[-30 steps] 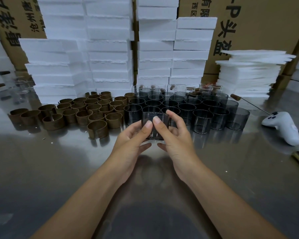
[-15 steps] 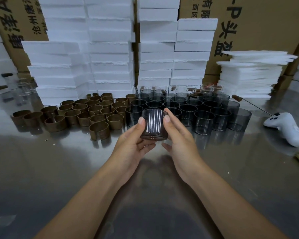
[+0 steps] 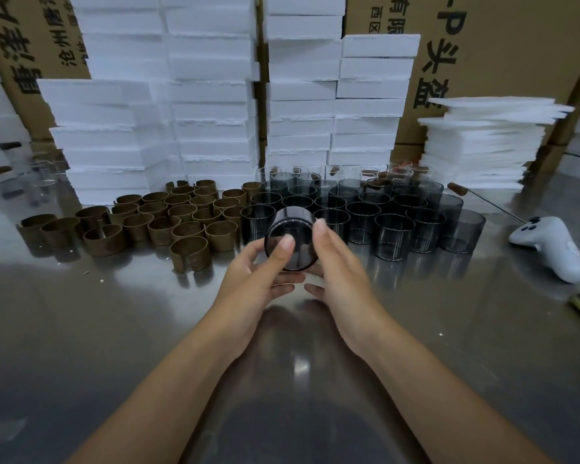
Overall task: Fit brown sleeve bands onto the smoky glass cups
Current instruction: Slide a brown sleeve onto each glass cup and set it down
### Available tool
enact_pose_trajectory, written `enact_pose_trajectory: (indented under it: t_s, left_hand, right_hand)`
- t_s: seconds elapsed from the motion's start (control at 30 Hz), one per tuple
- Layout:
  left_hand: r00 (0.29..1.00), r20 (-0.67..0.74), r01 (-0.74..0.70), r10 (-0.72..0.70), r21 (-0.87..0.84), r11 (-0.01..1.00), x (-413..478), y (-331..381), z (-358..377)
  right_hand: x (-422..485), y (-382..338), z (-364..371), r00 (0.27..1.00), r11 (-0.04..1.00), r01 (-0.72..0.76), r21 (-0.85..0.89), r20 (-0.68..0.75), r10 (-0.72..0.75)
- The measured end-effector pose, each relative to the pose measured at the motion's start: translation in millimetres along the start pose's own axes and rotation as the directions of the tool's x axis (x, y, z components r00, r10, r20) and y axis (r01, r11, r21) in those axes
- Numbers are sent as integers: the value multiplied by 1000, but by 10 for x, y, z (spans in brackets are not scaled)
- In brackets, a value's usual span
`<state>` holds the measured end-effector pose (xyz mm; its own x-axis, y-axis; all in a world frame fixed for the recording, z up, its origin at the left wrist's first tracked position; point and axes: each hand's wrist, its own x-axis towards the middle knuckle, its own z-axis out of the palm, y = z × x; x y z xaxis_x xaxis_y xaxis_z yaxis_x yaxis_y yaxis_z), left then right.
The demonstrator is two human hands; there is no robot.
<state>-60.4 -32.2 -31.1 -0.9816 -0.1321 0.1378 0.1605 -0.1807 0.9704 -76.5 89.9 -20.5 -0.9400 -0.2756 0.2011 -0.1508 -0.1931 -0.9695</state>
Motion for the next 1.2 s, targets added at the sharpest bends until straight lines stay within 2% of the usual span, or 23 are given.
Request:
enact_pose_trajectory:
  t_s: [0.13, 0.37, 0.5, 0.57, 0.7, 0.8, 0.87, 0.97, 1.0, 1.07, 1.2]
  left_hand:
    - [999, -33, 8, -8, -14, 1000, 20, 4, 5]
    - [1000, -28, -2, 3, 32, 999, 10, 9, 6]
    - [999, -40, -7, 10, 60, 998, -11, 5, -14]
    - [999, -40, -8, 12, 108, 994, -34, 22, -23]
    - [991, -128, 2, 45, 347, 938, 25, 77, -34]
    - [959, -203, -53, 200, 562, 825, 143, 95, -168]
    - [920, -207, -69, 334, 752, 655, 187, 91, -337]
    - [859, -223, 53, 461, 934, 354, 214, 63, -604]
    - [847, -244, 102, 472, 947, 305, 219, 69, -664]
    - [835, -289, 172, 469, 945, 277, 217, 92, -723]
    - [850, -298, 258, 435, 954, 150, 217, 74, -773]
  right_hand:
    - [-10, 4, -2, 998, 999, 35, -1, 55, -35]
    - [4, 48, 4, 997, 998, 21, 59, -81, -17]
    - [1, 54, 17, 995, 998, 16, 60, -96, -10]
    - [4, 55, 17, 994, 998, 17, 62, -109, -10]
    - [26, 60, 0, 987, 996, 20, 84, -161, -6]
    - [53, 79, -16, 977, 995, 14, 101, -214, 8]
    - [70, 102, -30, 972, 995, 17, 102, -234, 7]
    - [85, 130, -46, 972, 995, 9, 95, -236, 14]
    - [90, 137, -49, 972, 996, 2, 95, -236, 20]
    - [93, 148, -51, 972, 995, -7, 98, -234, 30]
    - [84, 155, -30, 973, 996, -27, 82, -226, 45]
